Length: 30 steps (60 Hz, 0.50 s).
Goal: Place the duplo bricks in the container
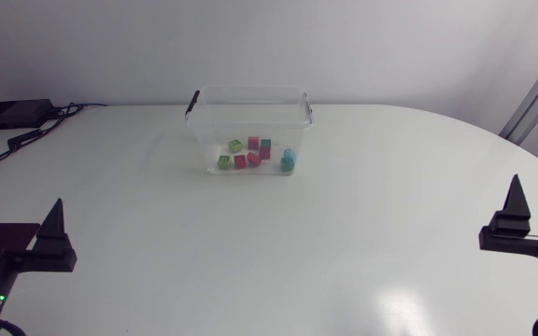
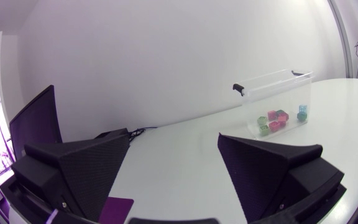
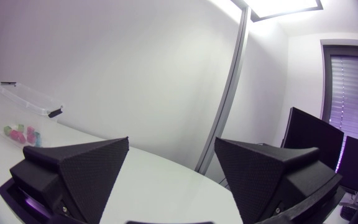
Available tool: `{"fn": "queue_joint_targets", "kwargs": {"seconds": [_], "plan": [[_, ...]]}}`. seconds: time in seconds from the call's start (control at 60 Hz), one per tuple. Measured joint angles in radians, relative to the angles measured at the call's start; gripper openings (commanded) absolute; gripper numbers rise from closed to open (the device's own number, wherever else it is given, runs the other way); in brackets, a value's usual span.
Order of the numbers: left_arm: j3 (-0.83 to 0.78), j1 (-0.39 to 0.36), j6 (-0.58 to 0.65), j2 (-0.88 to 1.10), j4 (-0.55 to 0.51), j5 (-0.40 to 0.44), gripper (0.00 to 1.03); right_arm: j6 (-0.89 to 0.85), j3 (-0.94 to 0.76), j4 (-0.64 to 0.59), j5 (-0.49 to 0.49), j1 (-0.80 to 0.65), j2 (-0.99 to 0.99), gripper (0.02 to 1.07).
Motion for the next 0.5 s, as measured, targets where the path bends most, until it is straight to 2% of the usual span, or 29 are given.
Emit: {"fn": "queue_joint_targets", "kwargs": {"seconds": [0.317,0.5], "plan": [[-0.017,0.000,-0.014,0.000,0.031,-0.032,0.99,-0.016,-0.013,0.007,0.018,0.013,-0.001,1.02],[-0.069,-0.002,-0.056,0.000,0.144,-0.047,0.99,-0.012,-0.025,0.006,0.021,0.038,-0.001,1.02]]}}
